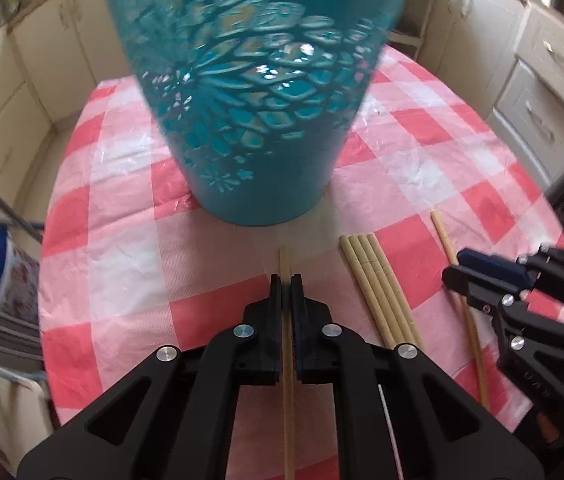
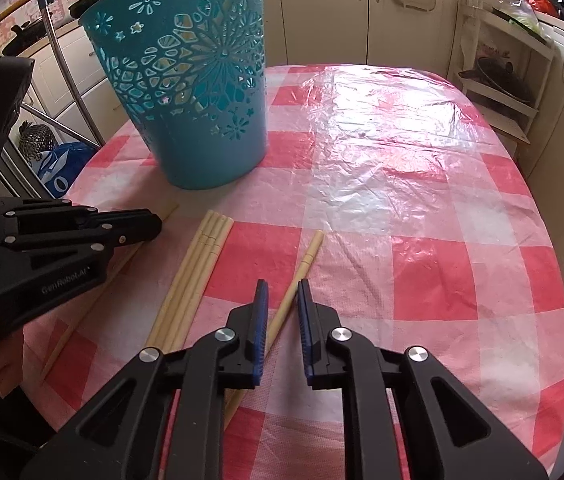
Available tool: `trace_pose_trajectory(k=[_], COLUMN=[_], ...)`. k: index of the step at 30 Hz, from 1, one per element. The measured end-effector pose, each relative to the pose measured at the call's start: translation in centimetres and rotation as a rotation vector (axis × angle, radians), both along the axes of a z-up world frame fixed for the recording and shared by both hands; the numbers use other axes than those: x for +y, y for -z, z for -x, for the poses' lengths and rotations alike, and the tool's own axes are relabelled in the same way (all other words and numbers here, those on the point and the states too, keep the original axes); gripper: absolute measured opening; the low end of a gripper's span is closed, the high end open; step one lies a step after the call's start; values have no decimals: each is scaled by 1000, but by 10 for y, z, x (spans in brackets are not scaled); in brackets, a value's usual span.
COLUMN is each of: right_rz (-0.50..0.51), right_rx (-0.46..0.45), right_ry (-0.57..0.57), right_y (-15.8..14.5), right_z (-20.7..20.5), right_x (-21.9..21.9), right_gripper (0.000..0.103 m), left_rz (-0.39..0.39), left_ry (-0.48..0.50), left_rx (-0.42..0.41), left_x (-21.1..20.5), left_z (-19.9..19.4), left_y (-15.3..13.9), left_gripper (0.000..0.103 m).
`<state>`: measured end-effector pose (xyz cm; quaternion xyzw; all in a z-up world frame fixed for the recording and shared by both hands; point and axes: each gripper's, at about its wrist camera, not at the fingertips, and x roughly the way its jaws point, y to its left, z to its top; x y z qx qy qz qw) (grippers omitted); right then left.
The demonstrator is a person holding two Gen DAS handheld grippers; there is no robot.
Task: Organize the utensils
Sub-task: 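Close the left tool on one chopstick from the bundle, then lift the chopstick with the left tool and carry it over the basket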
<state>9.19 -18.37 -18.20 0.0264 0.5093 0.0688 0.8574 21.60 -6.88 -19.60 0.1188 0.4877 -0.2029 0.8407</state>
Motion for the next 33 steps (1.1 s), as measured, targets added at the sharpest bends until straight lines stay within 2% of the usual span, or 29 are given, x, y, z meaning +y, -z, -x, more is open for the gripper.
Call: trace_pose_trajectory(k=[2, 6, 8, 11, 13, 18, 27, 33], right_rz=[11, 12, 7, 17, 18, 22, 49, 55], right_rx=[-1, 1, 9, 6, 6, 4, -8, -10], right_ry=[-21, -40, -32, -41, -52, -56, -64, -66], right_y=[0, -1, 0, 1, 1, 1, 1, 1], right_z=[-1, -1, -2, -3, -3, -4, -3, -2], right_x=[3, 5, 3, 5, 7, 7, 12, 12], right_gripper=[10, 10, 11, 11, 10, 10, 11, 11], left_rz=[-29, -65, -121, -171, -162, -163, -104, -100], left_ry=[25, 54, 72, 89, 103, 94, 120, 121], left_rx=[-15, -20, -55, -96, -88, -100, -134, -142], left_x=[-4, -9, -14, -19, -20, -19, -16, -17], left_z=[2, 3, 7, 11, 11, 11, 17, 17], left_y=[0, 0, 0, 1, 1, 0, -16, -18], left_gripper=[5, 5, 13, 12, 5, 4, 4, 4])
